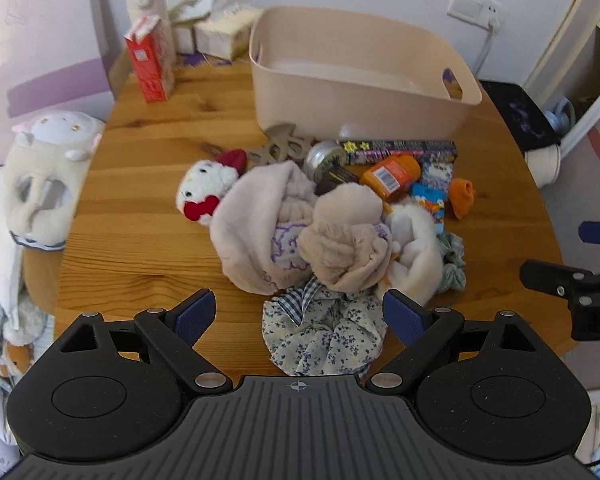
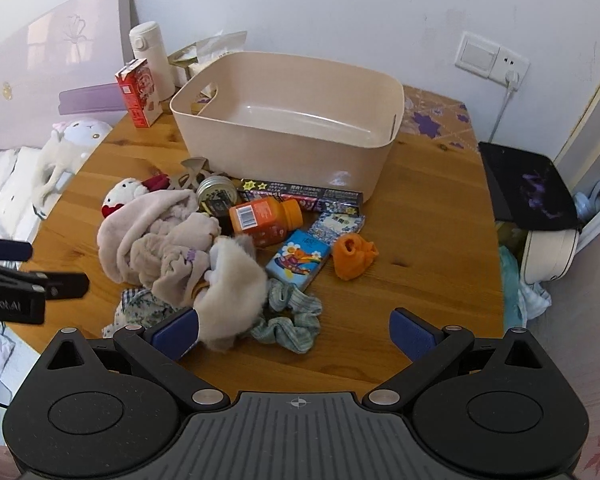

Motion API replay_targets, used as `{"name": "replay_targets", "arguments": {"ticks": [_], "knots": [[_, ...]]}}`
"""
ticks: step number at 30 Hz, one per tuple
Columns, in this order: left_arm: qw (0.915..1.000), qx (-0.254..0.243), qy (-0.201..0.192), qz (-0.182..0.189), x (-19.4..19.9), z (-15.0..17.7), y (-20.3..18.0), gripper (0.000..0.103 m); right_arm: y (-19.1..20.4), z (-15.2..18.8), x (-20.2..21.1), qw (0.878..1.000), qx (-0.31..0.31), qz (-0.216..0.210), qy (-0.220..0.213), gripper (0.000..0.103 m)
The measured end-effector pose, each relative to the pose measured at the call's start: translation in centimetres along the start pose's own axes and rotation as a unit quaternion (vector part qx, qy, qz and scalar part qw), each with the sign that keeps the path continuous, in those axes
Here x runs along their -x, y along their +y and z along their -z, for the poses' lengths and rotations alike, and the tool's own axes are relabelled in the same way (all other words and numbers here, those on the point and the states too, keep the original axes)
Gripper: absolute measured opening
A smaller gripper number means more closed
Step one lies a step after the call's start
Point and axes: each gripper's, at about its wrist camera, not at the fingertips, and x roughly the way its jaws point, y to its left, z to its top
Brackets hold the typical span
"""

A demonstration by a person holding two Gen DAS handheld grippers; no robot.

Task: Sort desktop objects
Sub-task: 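Reach both tools toward the pile of cloth items on the table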

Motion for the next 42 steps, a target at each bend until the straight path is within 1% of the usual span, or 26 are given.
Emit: {"name": "replay_targets", "arguments": {"ticks": [6,10,13,17,23,28,30,32,33,35,36,37,38,39,41,42], "knots": [[0.9992,-0.001,0.034,0.019,-2.8,-0.2,0.7,0.093,1.5,-0.4,-2.1,1.0,-0.006,0.006,0.007,0.103],[0.9983,-0.011,0.054,0.02,-4.7,-0.1,1.1,0.093,2.5,-0.5,-3.3,1.0,-0.001,0.001,0.006,0.103],[0.997,-0.023,0.069,0.027,-6.0,0.4,1.1,0.093,3.1,-0.6,-4.6,1.0,-0.004,-0.007,0.013,0.103],[0.9946,-0.024,0.093,0.039,-7.5,0.9,1.1,0.093,3.8,-0.4,-6.2,1.0,0.0,-0.013,0.018,0.101],[0.9923,-0.026,0.109,0.054,-9.4,1.3,1.0,0.092,4.4,-0.2,-8.0,1.0,0.015,-0.009,0.024,0.101],[0.9897,-0.013,0.126,0.066,-10.8,1.8,1.2,0.091,4.6,0.3,-9.6,0.999,0.006,-0.013,0.042,0.093],[0.9892,-0.007,0.128,0.072,-11.2,1.9,1.3,0.086,4.8,0.5,-10.2,0.999,0.003,-0.015,0.049,0.088],[0.9881,0.007,0.133,0.077,-11.7,2.0,1.3,0.074,4.9,0.6,-10.6,0.998,0.0,-0.017,0.055,0.085],[0.987,0.009,0.137,0.083,-12.0,2.0,1.4,0.073,5.0,0.6,-10.8,0.998,0.0,-0.016,0.057,0.083],[0.9875,0.025,0.126,0.091,-12.1,2.0,1.4,0.07,5.1,0.7,-11.1,0.998,-0.002,-0.016,0.059,0.079],[0.9876,0.02,0.125,0.093,-12.0,2.0,1.3,0.069,5.1,0.7,-11.3,0.998,-0.004,-0.018,0.059,0.076],[0.9876,0.016,0.123,0.096,-12.0,1.9,1.2,0.063,5.1,0.7,-11.4,0.998,-0.006,-0.02,0.059,0.074],[0.9876,0.019,0.121,0.099,-11.9,1.9,1.1,0.058,5.1,0.7,-11.6,0.998,-0.006,-0.023,0.06,0.069],[0.9874,0.014,0.12,0.102,-11.9,1.8,1.0,0.054,5.2,0.7,-11.7,0.998,-0.004,-0.026,0.06,0.063],[0.9879,0.004,0.119,0.099,-11.8,1.8,0.7,0.043,5.4,0.8,-11.9,0.998,0.0,-0.026,0.063,0.058],[0.9881,-0.001,0.118,0.098,-11.7,1.8,0.6,0.041,5.4,0.8,-12.0,0.998,0.001,-0.027,0.064,0.055]]}}
